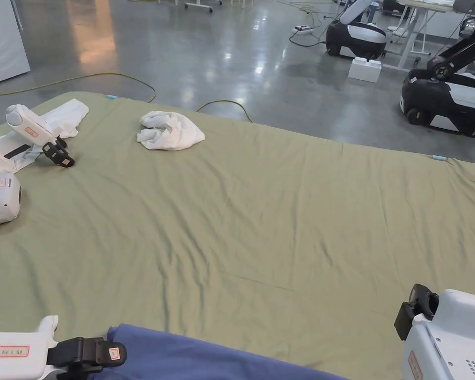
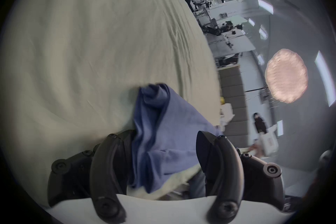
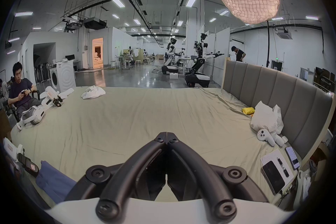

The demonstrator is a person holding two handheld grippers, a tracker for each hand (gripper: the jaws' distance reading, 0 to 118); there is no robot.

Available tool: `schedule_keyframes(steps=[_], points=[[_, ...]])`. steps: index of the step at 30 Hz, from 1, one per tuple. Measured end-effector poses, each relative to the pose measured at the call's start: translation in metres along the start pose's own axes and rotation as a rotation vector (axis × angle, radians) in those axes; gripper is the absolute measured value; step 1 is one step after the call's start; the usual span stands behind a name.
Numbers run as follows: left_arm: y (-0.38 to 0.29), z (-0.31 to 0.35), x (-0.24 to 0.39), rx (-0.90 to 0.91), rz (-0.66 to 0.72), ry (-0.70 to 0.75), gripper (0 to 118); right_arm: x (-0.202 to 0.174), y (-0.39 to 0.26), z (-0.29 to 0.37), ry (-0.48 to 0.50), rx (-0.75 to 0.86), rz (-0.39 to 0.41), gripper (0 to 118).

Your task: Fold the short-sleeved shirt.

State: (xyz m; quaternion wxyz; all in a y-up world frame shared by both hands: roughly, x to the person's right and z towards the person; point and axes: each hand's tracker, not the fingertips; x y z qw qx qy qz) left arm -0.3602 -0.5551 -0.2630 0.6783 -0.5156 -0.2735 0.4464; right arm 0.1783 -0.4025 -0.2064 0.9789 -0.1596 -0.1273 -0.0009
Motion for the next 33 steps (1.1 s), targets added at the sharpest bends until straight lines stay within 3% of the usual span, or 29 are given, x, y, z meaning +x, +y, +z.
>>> schedule_keyframes(steps=[3,4,5,6,7,9,13,20,26,33], points=[[-0.003,-0.014,-0.025,-0.003,-0.017,-0.038,64,-0.004,-0.004,-0.001,0.007,-0.011,-0.002,0],[-0.005,-0.017,-0.023,0.007,-0.021,-0.041,54,-0.005,-0.004,0.000,0.010,-0.016,-0.002,0],[-0.006,-0.019,-0.023,0.014,-0.013,-0.028,21,-0.006,-0.005,0.000,0.013,-0.021,-0.002,0],[-0.005,-0.023,-0.021,0.022,-0.002,0.025,10,-0.007,-0.006,0.000,0.018,-0.028,-0.002,0],[-0.005,-0.027,-0.019,0.018,-0.020,0.119,10,-0.008,-0.006,0.001,0.024,-0.033,0.000,0],[0.006,-0.022,-0.026,0.027,-0.036,0.056,10,-0.009,-0.008,0.001,0.031,-0.037,0.012,0],[0.008,-0.014,-0.004,0.029,-0.116,0.152,9,-0.009,-0.009,0.002,0.033,-0.040,0.020,0],[-0.002,0.003,0.069,0.071,-0.179,0.167,9,-0.003,-0.009,0.001,0.032,-0.047,0.008,0],[0.019,0.030,0.068,0.095,-0.210,0.222,9,0.004,-0.009,0.000,0.031,-0.041,0.002,0],[0.011,0.068,0.101,0.144,-0.309,0.427,9,0.008,-0.007,-0.002,0.038,-0.042,-0.002,0]])
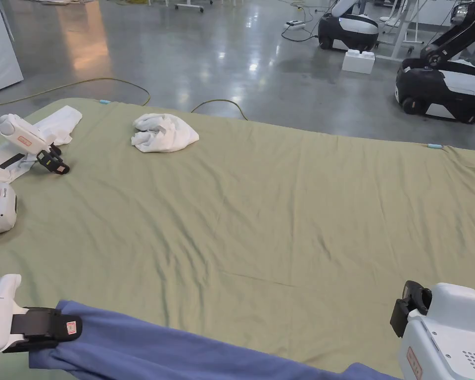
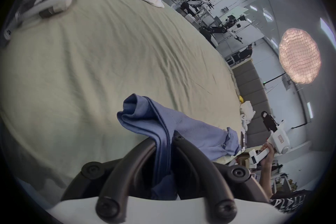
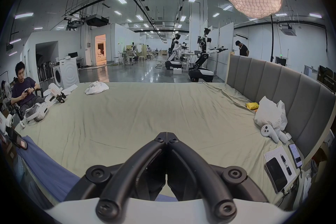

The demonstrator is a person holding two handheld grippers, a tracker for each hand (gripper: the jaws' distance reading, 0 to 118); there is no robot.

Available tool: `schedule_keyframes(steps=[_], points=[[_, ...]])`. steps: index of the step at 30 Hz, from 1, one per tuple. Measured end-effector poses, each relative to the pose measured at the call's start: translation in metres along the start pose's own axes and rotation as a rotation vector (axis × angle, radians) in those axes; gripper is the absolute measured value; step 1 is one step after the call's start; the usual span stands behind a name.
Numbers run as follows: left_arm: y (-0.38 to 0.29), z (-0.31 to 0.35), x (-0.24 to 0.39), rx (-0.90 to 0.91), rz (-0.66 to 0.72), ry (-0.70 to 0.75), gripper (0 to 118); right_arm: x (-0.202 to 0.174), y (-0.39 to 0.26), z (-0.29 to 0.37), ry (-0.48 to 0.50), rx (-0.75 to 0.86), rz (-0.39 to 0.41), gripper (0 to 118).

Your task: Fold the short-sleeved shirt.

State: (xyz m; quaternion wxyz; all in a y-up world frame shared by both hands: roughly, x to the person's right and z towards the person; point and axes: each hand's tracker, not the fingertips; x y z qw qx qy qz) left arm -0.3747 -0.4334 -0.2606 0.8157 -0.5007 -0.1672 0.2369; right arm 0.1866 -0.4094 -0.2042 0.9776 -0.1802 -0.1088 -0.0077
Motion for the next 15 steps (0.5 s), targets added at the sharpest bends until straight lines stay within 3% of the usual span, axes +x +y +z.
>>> schedule_keyframes(steps=[5,15], points=[[-0.008,0.007,0.037,-0.011,-0.119,0.037,9,0.000,-0.001,-0.002,0.012,-0.007,-0.013,0],[-0.026,-0.034,0.130,-0.051,-0.250,-0.128,9,0.001,-0.007,0.001,0.026,-0.021,-0.024,0]])
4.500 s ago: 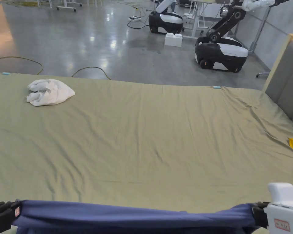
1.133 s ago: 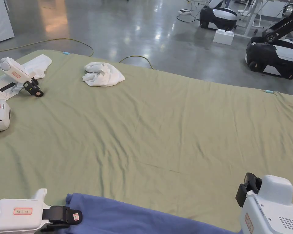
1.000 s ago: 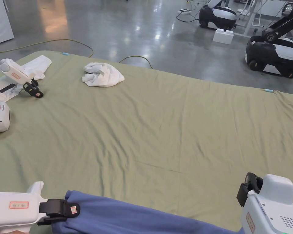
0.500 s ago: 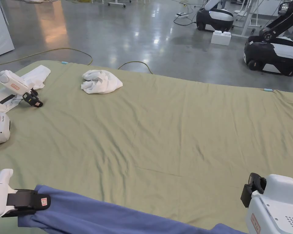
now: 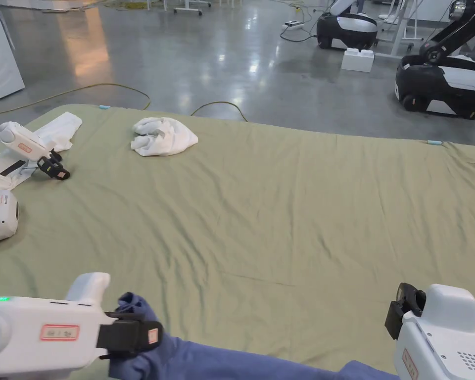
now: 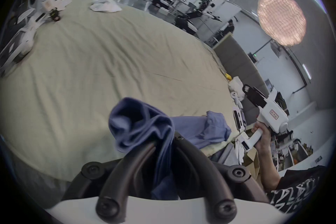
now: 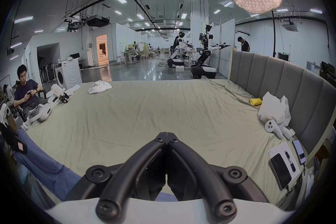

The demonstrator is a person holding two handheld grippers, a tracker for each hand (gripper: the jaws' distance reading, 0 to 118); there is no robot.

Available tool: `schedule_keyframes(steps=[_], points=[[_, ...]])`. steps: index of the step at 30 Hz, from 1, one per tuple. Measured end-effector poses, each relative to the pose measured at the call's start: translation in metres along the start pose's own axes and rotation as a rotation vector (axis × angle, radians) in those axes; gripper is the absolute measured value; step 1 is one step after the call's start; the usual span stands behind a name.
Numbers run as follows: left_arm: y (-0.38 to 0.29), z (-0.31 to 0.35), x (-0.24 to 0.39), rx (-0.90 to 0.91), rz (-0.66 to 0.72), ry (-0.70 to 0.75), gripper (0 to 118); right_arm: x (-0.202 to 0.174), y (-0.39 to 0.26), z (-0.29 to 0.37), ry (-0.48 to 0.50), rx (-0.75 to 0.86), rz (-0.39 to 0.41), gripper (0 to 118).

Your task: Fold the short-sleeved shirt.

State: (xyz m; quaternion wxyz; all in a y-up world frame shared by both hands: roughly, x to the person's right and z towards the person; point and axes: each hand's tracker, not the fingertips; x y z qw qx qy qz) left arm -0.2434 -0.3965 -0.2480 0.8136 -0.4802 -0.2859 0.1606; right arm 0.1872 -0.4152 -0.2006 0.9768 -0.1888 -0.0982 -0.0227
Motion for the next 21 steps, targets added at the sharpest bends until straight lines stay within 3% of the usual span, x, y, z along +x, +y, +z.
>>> schedule_keyframes(steps=[5,13,18,21], points=[[-0.001,-0.061,0.038,-0.088,-0.017,-0.047,9,0.008,-0.004,0.002,-0.010,-0.010,-0.012,0],[-0.020,-0.167,0.060,-0.288,0.014,0.058,9,0.023,-0.009,0.006,-0.041,-0.033,-0.030,0],[-0.026,-0.185,0.064,-0.316,0.028,0.106,9,0.028,-0.011,0.006,-0.060,-0.047,-0.044,0],[-0.028,-0.188,0.065,-0.330,0.020,0.119,16,0.029,-0.014,0.004,-0.062,-0.056,-0.048,0]])
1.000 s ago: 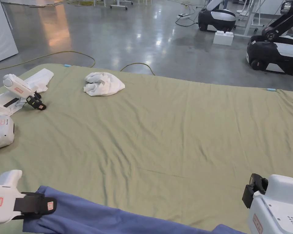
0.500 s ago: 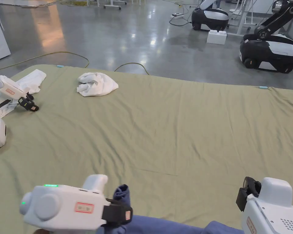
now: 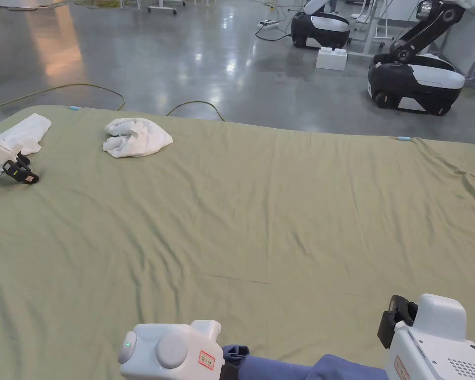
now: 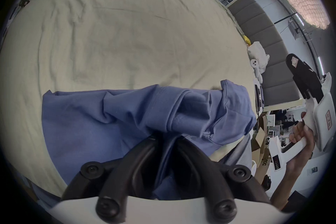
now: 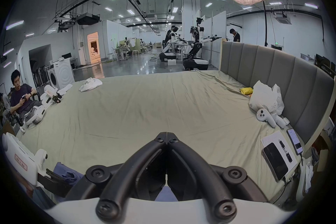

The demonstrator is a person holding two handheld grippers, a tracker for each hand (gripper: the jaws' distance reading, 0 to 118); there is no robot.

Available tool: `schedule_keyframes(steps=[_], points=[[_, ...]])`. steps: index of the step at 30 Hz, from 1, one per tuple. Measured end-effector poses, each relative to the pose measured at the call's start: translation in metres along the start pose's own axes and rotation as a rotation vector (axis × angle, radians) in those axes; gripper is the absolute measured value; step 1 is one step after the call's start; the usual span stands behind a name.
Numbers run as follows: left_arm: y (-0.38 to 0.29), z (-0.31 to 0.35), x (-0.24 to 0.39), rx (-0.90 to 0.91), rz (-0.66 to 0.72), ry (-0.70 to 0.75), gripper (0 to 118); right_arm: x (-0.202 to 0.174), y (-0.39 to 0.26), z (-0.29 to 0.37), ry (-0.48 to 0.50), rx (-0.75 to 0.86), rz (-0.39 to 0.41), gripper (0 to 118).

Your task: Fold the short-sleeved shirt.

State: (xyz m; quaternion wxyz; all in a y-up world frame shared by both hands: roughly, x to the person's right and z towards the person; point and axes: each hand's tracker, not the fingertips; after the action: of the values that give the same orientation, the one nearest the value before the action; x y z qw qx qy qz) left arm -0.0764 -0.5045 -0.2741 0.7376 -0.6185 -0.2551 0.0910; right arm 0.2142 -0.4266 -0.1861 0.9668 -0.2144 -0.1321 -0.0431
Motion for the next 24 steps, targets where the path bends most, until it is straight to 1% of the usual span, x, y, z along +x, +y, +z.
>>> schedule_keyframes(steps=[1,2,4,5,7,10,13,14,16,17,19,20,22,24], points=[[0.000,0.001,-0.001,-0.002,0.004,-0.004,21,0.000,-0.001,-0.001,0.000,-0.003,0.000,0],[0.001,0.003,-0.002,0.000,0.013,-0.014,36,0.000,-0.001,-0.001,0.001,-0.006,-0.001,0],[0.000,0.017,0.001,0.042,0.026,-0.031,61,-0.001,-0.002,-0.001,0.006,-0.010,0.000,0],[0.000,0.024,0.002,0.078,0.019,-0.048,67,-0.001,-0.002,-0.001,0.006,-0.011,0.001,0],[0.000,0.043,0.002,0.128,0.010,-0.096,67,-0.002,-0.003,-0.001,0.008,-0.011,0.001,0],[0.004,0.068,-0.002,0.150,0.017,-0.124,67,-0.002,-0.003,-0.001,0.013,-0.017,-0.004,0],[0.007,0.076,-0.012,0.205,0.013,-0.111,64,-0.002,-0.004,-0.002,0.016,-0.020,-0.007,0],[0.009,0.073,-0.015,0.201,0.007,-0.075,55,-0.002,-0.004,-0.002,0.016,-0.021,-0.008,0],[0.011,0.062,-0.020,0.171,0.000,-0.009,20,-0.002,-0.004,-0.002,0.016,-0.023,-0.008,0],[0.011,0.051,-0.022,0.150,-0.003,0.022,16,-0.002,-0.004,-0.002,0.017,-0.023,-0.008,0],[0.007,0.031,-0.023,0.069,-0.023,0.033,16,-0.002,-0.005,-0.002,0.015,-0.025,-0.006,0],[-0.002,0.028,-0.014,0.035,-0.036,0.033,14,-0.001,-0.005,-0.002,0.015,-0.025,-0.005,0],[-0.012,0.011,-0.008,-0.010,-0.050,0.003,14,-0.001,-0.006,-0.002,0.013,-0.028,-0.002,0],[-0.023,-0.001,-0.002,-0.032,-0.051,-0.076,14,0.001,-0.008,-0.003,0.010,-0.035,-0.001,0]])
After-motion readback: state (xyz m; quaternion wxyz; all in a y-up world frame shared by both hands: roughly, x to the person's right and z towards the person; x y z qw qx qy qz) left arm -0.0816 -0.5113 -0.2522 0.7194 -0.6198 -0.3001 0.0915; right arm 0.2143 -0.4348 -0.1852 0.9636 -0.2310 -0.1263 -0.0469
